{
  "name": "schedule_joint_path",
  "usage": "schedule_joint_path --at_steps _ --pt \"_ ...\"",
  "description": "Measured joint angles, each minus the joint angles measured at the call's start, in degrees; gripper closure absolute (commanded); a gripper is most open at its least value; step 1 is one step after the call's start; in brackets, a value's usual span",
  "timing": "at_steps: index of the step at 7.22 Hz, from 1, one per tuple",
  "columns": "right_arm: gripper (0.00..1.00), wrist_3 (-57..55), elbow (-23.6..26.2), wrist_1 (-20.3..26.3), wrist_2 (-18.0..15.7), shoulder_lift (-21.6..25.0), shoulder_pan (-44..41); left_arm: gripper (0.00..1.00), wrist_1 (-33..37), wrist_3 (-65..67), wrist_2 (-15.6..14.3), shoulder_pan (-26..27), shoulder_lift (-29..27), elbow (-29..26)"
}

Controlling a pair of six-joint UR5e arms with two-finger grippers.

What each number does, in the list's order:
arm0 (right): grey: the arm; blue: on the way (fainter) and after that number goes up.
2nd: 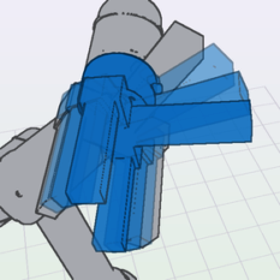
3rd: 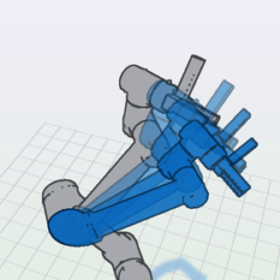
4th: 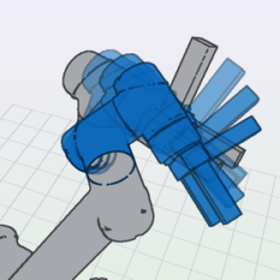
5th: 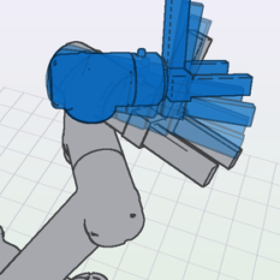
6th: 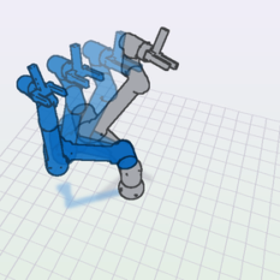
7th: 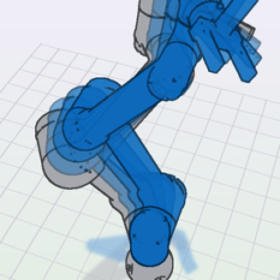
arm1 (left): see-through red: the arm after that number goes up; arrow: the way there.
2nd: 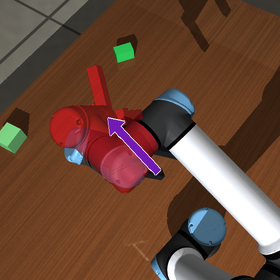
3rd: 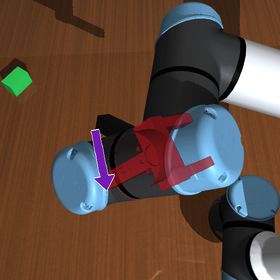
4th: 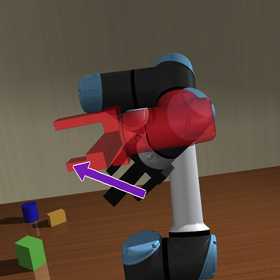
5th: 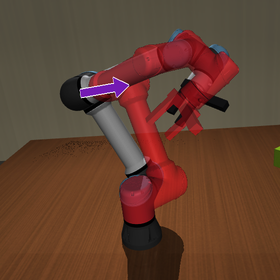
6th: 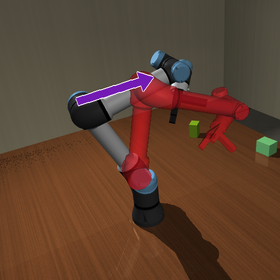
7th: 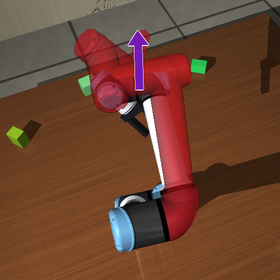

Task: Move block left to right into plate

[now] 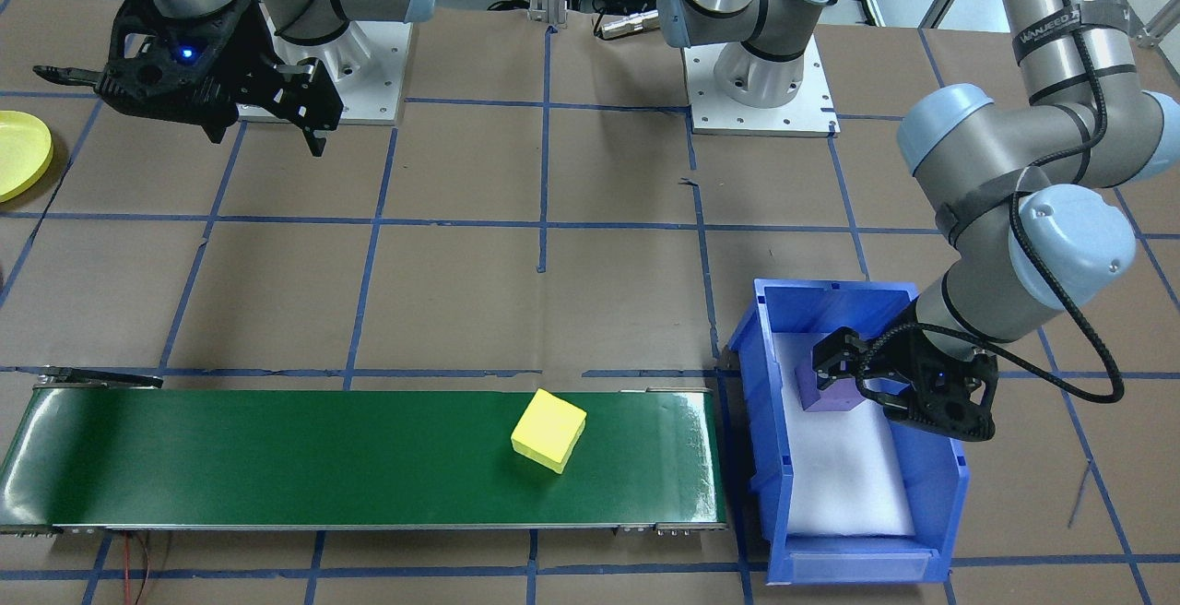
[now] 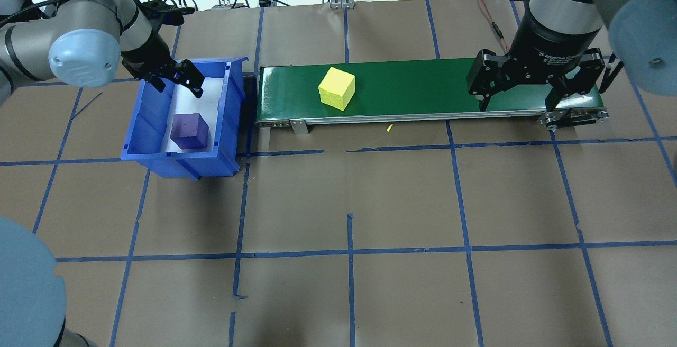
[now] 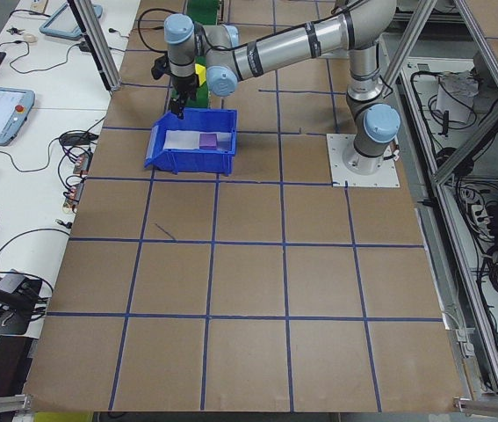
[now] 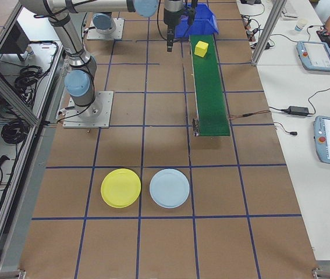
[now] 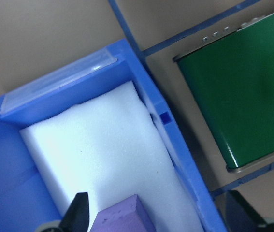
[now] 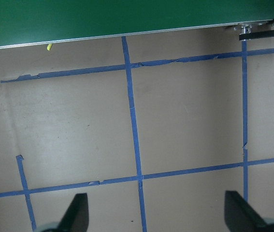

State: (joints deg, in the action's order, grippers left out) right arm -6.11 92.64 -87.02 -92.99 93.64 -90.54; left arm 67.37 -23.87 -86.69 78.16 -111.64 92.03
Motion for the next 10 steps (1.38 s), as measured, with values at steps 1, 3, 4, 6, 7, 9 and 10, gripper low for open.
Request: schedule_joint_path --at_steps 1,3,4,6,7,9,10 --pt "0.00 0.1 0.0 0.0 0.0 0.0 0.0 0.00 -0.5 2.8 -0.4 -0.5 -0.9 1.2" --pt "0.00 0.1 0.0 0.0 -0.1 -0.1 -0.4 0.00 -1.8 5.8 -1.5 -0.6 -3.0 3.0" --pt "0.00 0.1 0.0 0.0 -0.1 -0.1 -0.5 0.06 -2.1 6.9 -1.7 -0.6 -3.4 4.1" --pt "0.00 0.3 0.1 0.2 -0.3 -0.1 -0.5 0.82 -2.4 7.9 -1.8 -0.6 -3.6 5.4" --pt "0.00 0.4 0.1 0.4 -0.5 -0.1 -0.5 0.84 -2.2 8.7 -1.8 -0.4 -3.5 5.5" --pt "0.00 0.6 -0.1 0.6 -0.6 -0.1 -0.2 0.85 -1.8 10.7 -1.8 0.1 -2.3 4.5" --pt "0.00 0.6 -0.5 0.5 -0.6 -0.1 0.0 0.85 -0.9 10.9 -1.9 0.5 -1.3 2.8"
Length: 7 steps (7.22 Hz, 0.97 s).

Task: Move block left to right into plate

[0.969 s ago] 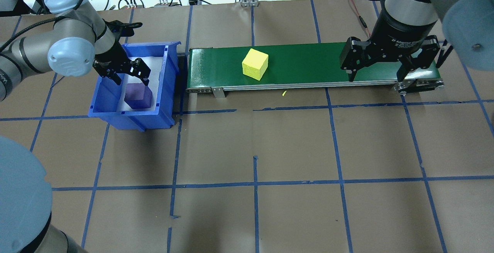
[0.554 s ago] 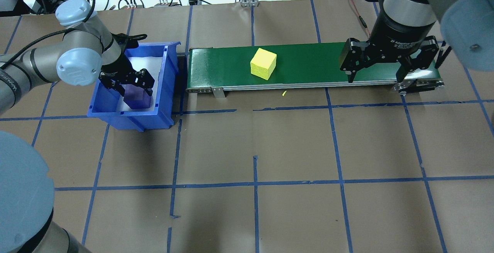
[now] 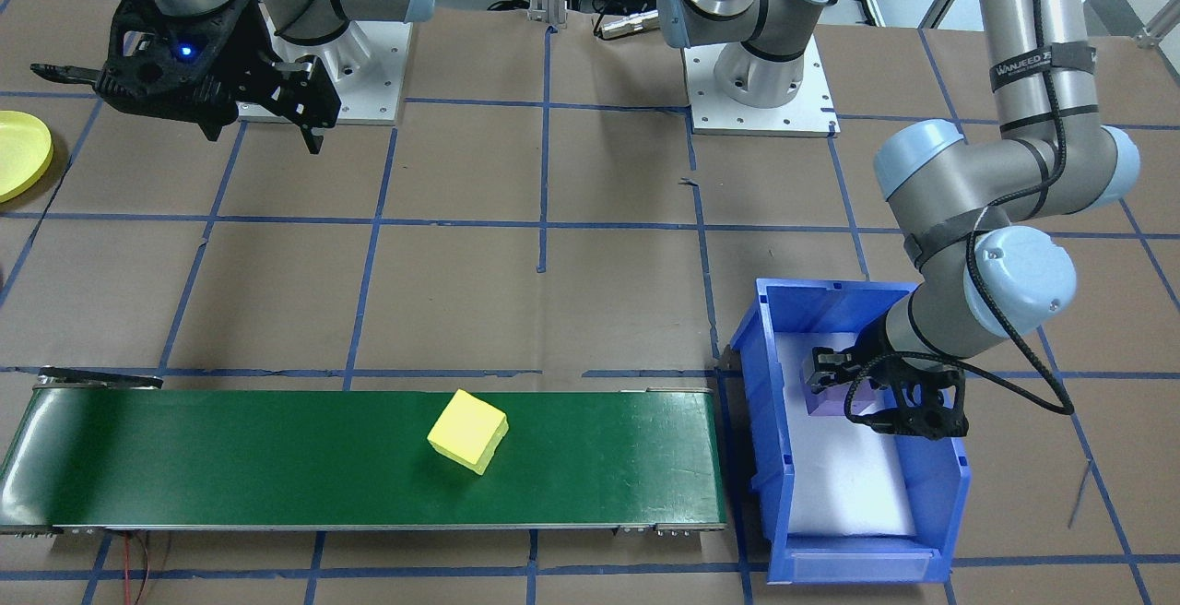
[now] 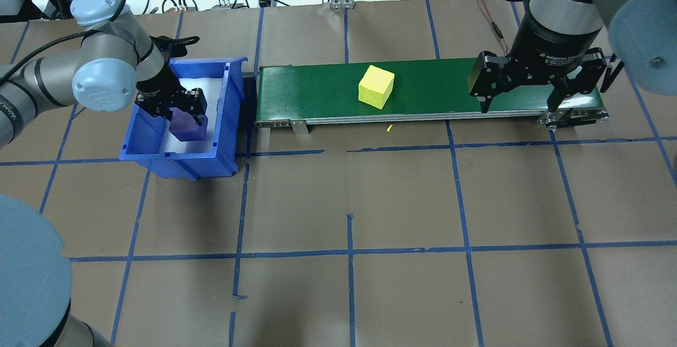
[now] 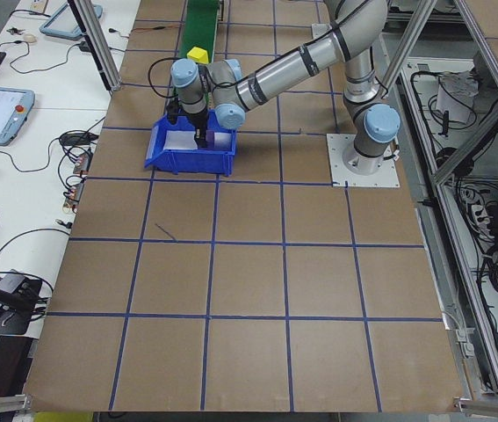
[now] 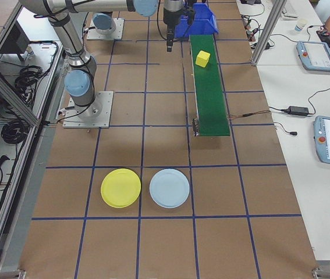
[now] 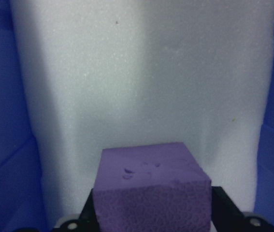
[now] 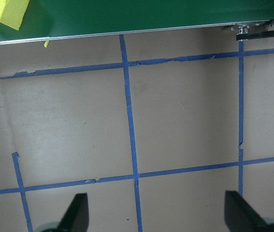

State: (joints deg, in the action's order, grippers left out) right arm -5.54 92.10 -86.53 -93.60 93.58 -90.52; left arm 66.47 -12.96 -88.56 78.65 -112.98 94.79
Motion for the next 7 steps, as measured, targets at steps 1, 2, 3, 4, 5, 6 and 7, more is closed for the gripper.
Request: schedule_joint_path --at_steps 1,2,3,4,5,6,7 --pt "0.00 -0.1 -0.2 -0.2 0.2 0.0 0.2 0.85 2.3 0.1 0.0 0.8 0.9 -2.9" --pt "0.00 -0.1 -0.2 -0.4 0.3 0.0 0.2 0.85 4.6 0.2 0.0 2.3 1.4 -6.4" --pt "0.00 -0.2 -0.2 -0.5 0.1 0.0 0.3 0.85 5.8 1.1 -0.1 4.4 1.6 -9.3" --pt "0.00 -0.2 -0.2 -0.7 -0.1 -0.1 0.5 0.85 6.2 3.2 -0.1 7.1 1.6 -11.1" --pt "0.00 -0.2 -0.2 -0.7 -0.2 -0.1 0.7 0.84 6.1 6.0 0.0 9.6 1.3 -12.1" --pt "0.00 -0.2 -0.1 -0.7 -0.2 -0.1 0.8 0.84 5.2 8.0 0.3 11.5 0.6 -12.6" --pt "0.00 -0.2 0.0 -0.6 -0.2 -0.1 0.8 0.84 2.9 9.3 0.6 13.2 -0.8 -12.7"
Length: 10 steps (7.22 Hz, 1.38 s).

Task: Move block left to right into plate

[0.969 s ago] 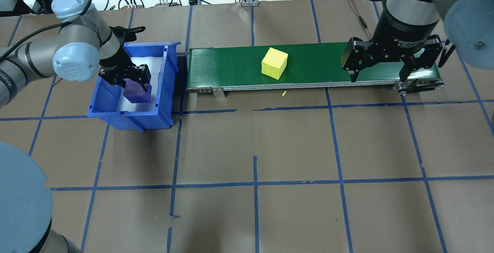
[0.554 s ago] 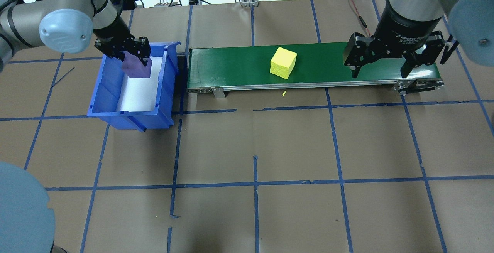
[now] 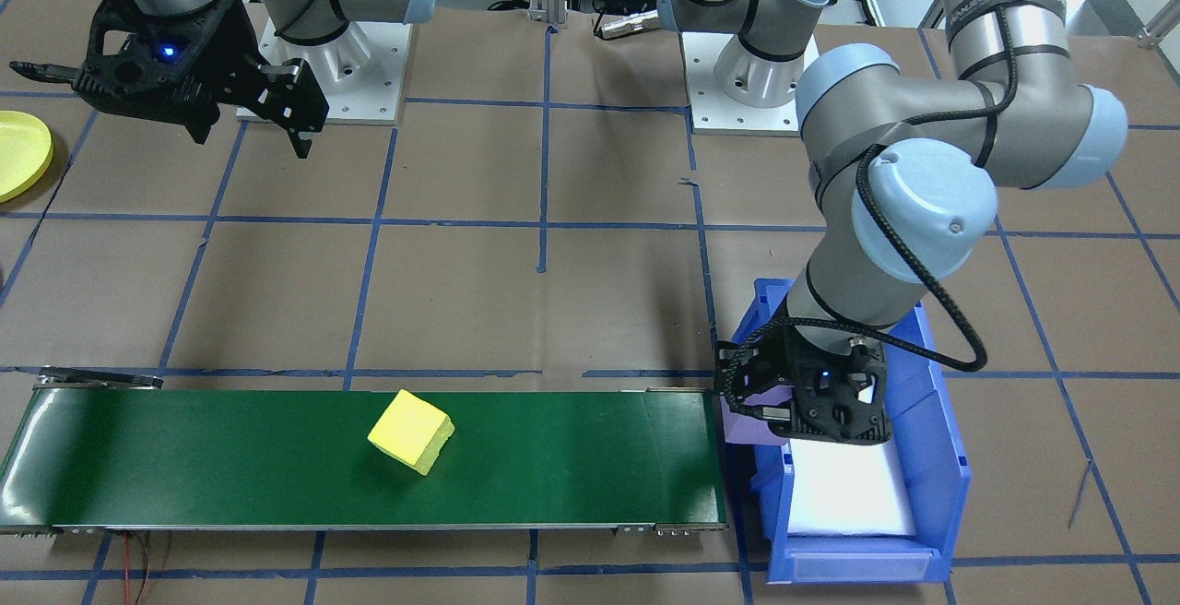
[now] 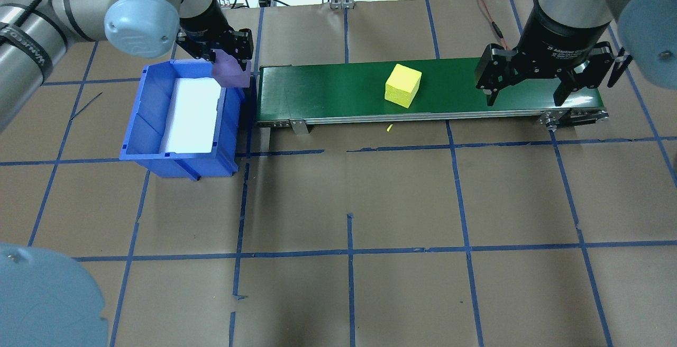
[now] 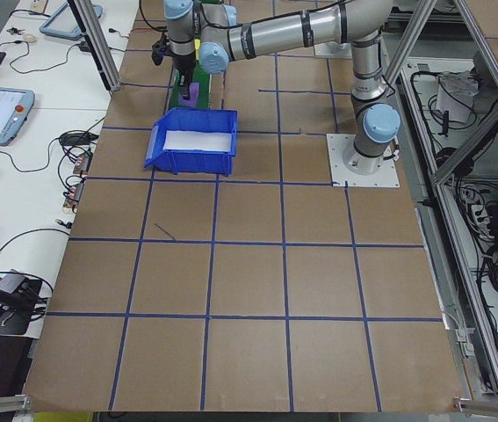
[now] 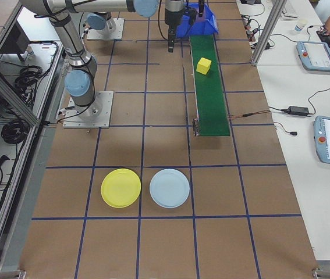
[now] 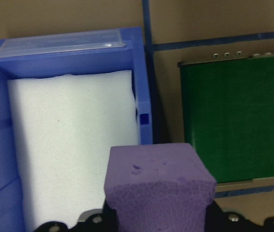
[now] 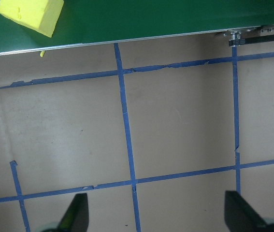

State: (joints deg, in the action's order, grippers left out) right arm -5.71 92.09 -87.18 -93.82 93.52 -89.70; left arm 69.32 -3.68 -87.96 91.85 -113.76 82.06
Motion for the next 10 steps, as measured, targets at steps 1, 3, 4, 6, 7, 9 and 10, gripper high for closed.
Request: schedule_joint_path --at_steps 1,3,4,6,7,9,10 --pt "0.00 0.0 0.0 0.0 0.0 0.0 0.0 0.84 -2.6 1.1 0.1 1.8 -1.6 0.0" --pt "0.00 0.1 0.0 0.0 0.0 0.0 0.7 0.79 -5.7 2.8 0.2 3.6 -4.2 0.1" --pt "0.00 0.4 0.4 0.0 0.0 0.0 1.3 0.50 -7.4 3.3 0.2 4.1 -5.5 0.3" --pt "0.00 1.6 0.5 0.0 0.0 0.0 2.3 0.00 -9.0 4.3 0.3 5.1 -6.7 1.4" --pt "0.00 2.2 0.5 -0.1 0.0 0.0 2.4 0.00 -9.2 4.8 0.3 5.6 -6.8 2.2" --pt "0.00 2.7 0.4 -0.1 0.1 0.0 2.5 0.00 -9.2 6.3 0.2 6.3 -6.1 2.3" --pt "0.00 2.8 0.4 -0.1 0.1 0.0 2.5 0.00 -8.5 6.9 0.0 6.3 -4.6 2.1"
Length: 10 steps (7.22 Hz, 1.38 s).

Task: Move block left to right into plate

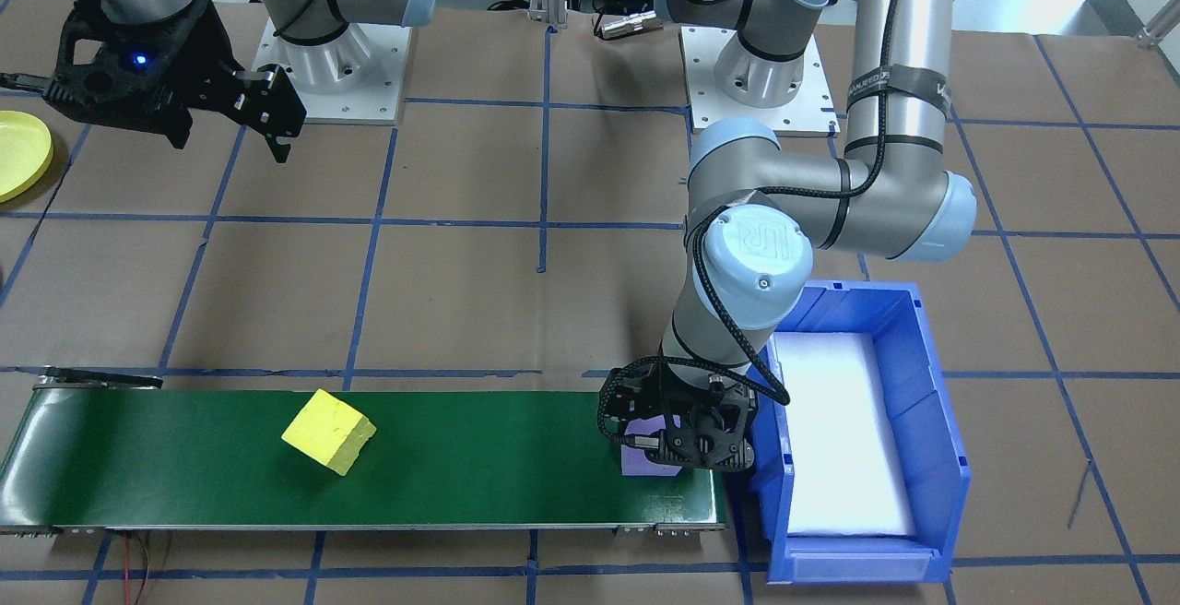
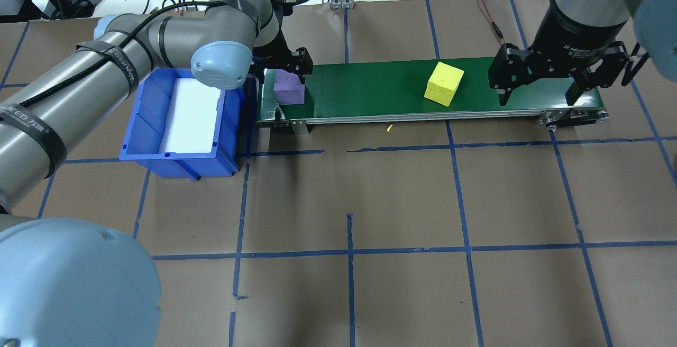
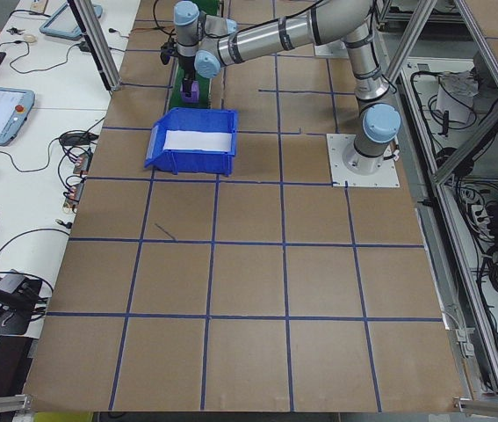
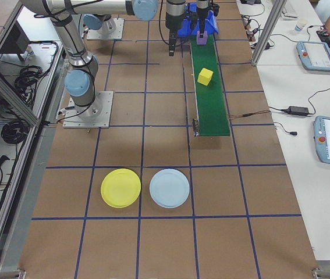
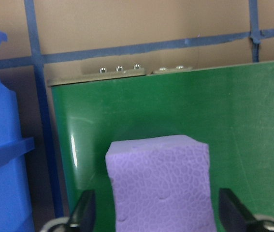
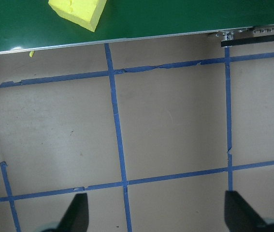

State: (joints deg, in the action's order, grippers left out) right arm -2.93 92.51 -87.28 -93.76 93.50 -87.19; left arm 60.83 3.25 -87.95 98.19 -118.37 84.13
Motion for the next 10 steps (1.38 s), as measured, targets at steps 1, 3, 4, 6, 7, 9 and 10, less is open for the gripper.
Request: schedule_joint_path --at_steps 1,3,4,6,7,9,10 --pt "0.00 0.0 0.0 0.0 0.0 0.0 0.0 0.00 2.1 0.1 -0.4 -0.1 2.7 0.0" --pt "0.00 -0.1 -0.1 0.0 -0.1 0.0 0.0 0.00 9.1 -0.7 -1.5 -2.7 9.4 1.3" --pt "0.00 -0.1 -0.1 -0.4 -0.1 0.1 0.0 0.00 14.5 -2.0 -1.9 -5.3 13.3 1.9" --pt "0.00 0.0 0.1 -1.7 -0.2 0.2 -0.3 0.00 26.8 -4.1 -3.5 -8.0 22.4 2.0" --pt "0.00 0.0 0.3 -1.9 -0.4 0.2 -0.5 0.00 32.0 -4.4 -4.7 -8.3 26.1 1.8" --pt "0.00 -0.6 0.8 -2.1 -1.0 -0.3 -0.6 0.00 34.4 -4.7 -4.7 -8.5 28.0 1.8" --pt "0.00 -1.1 0.9 -2.3 -1.0 -1.6 -0.6 0.00 33.9 -4.7 -4.3 -8.3 28.0 1.9"
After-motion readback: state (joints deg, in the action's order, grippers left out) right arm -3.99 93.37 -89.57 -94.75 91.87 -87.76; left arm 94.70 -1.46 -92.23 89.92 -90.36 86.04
